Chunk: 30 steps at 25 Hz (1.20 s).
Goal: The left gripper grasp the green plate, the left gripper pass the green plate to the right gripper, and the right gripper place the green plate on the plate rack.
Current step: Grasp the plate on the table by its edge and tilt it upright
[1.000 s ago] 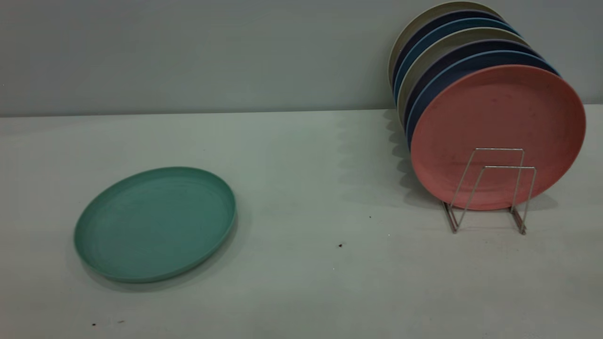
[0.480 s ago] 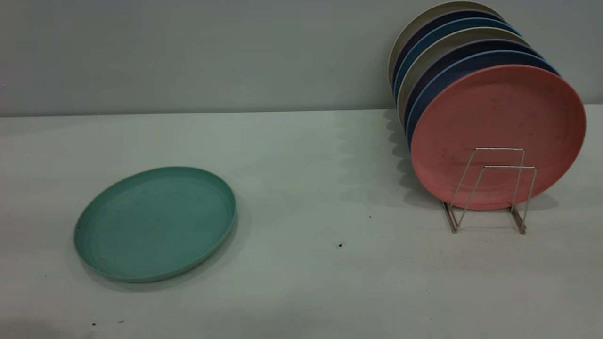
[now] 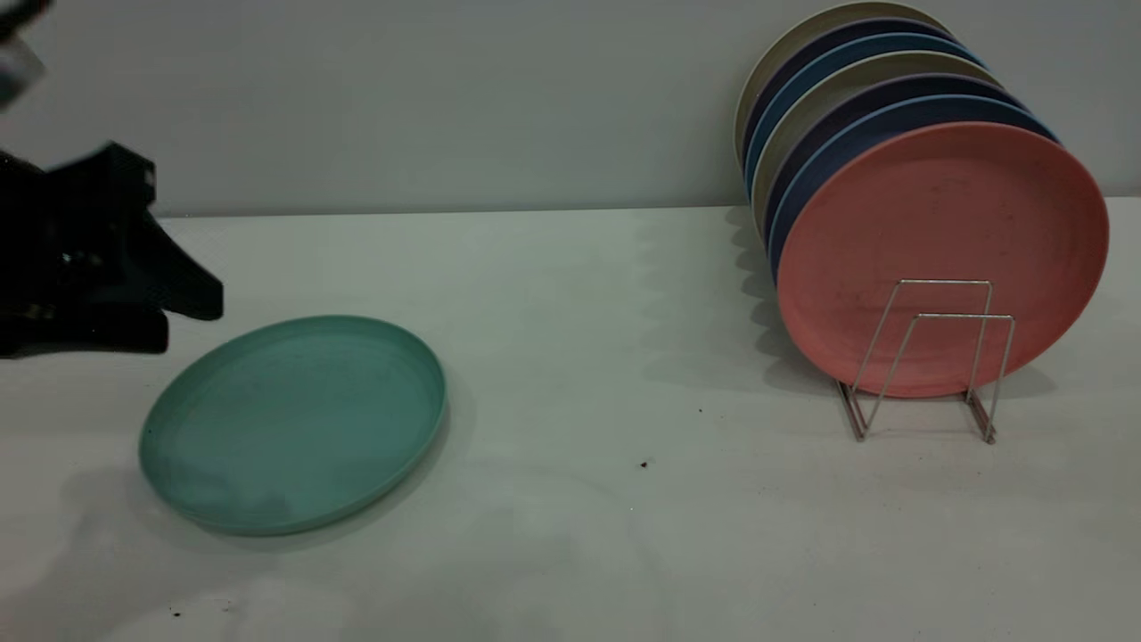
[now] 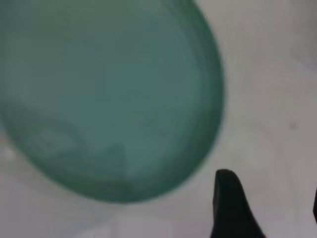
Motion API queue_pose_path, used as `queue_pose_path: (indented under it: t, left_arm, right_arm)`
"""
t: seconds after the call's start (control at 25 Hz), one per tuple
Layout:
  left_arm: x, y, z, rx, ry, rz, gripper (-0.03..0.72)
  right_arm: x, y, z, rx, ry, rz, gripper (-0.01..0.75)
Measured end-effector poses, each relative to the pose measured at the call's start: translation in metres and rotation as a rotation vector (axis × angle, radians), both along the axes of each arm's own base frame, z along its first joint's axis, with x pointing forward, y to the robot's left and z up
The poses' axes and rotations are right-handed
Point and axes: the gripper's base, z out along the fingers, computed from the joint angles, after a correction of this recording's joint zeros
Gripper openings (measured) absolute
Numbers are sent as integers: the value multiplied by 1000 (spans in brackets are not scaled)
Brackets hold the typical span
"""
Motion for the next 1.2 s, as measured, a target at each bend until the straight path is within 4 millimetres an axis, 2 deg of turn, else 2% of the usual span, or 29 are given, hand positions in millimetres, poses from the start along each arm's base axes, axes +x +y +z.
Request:
queue_pose_path:
  t: [0.24, 0.4, 0.76, 1.2]
  left_arm:
    - [4, 39, -46, -14, 135, 135, 430]
    - [6, 52, -66, -47, 159, 183, 430]
    - [14, 53, -100, -81, 176, 193, 430]
    - [28, 56, -111, -88, 172, 191, 430]
  right_arm:
    - [0, 0, 0, 0, -2, -1, 362]
    - [0, 0, 0, -1, -7, -3, 362]
    - [0, 0, 0, -2, -7, -2, 362]
    - [0, 0, 0, -3, -8, -1, 362]
